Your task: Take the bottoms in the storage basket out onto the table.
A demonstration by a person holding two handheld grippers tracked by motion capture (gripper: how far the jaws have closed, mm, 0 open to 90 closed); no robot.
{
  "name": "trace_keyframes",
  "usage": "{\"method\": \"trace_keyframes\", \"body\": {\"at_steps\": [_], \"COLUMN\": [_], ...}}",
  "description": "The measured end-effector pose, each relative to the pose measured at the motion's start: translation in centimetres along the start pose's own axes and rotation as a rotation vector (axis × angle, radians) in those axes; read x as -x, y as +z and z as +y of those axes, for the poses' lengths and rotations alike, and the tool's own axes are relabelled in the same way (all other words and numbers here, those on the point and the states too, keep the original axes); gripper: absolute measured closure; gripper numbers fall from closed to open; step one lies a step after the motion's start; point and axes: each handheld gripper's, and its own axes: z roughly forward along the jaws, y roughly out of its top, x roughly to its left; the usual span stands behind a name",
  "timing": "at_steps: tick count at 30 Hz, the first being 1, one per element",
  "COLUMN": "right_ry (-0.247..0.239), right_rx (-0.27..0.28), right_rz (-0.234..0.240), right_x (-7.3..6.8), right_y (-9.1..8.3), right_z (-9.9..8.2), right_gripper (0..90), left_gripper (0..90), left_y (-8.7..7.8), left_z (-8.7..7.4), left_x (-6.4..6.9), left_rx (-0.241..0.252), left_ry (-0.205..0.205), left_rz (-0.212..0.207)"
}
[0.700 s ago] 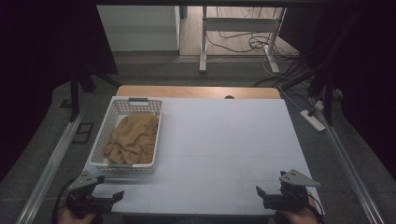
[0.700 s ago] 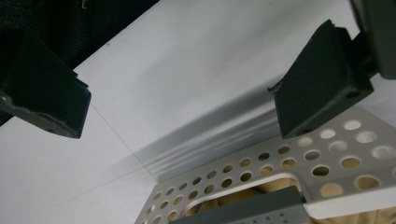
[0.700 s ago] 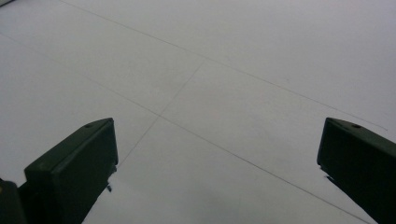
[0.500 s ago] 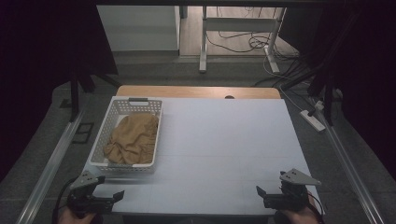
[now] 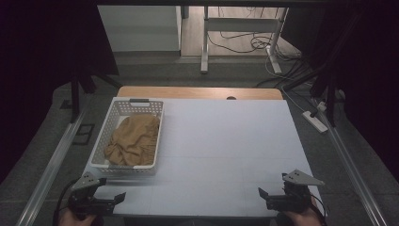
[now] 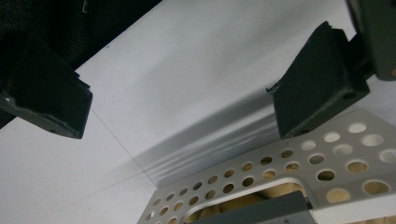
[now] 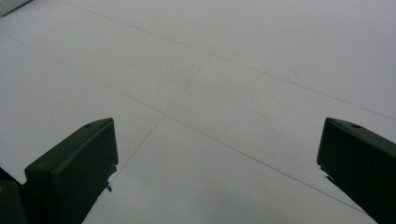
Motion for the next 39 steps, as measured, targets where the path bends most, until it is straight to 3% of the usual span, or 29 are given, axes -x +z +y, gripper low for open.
{"method": "trace_keyframes", "body": {"at_steps": [9,39], "right_ry": [0.014,-0.013], "right_rx": [-0.006,-0.029], "right_rz": [-0.005,0.002], "right_x": [0.13,-0.11], "right_y": [0.05,0.30], "right_z": [0.01,0.08], "right_gripper": [0.0,0.0], "left_gripper": [1.0,0.0], "left_y": [-0.10,-0.76], "left_z": [0.03,0.85], "left_x": [0.09,0.60], "left_rx": [0.006,0.051], "left_ry": [0.007,0.063], "left_rz": [-0.002,-0.034]}}
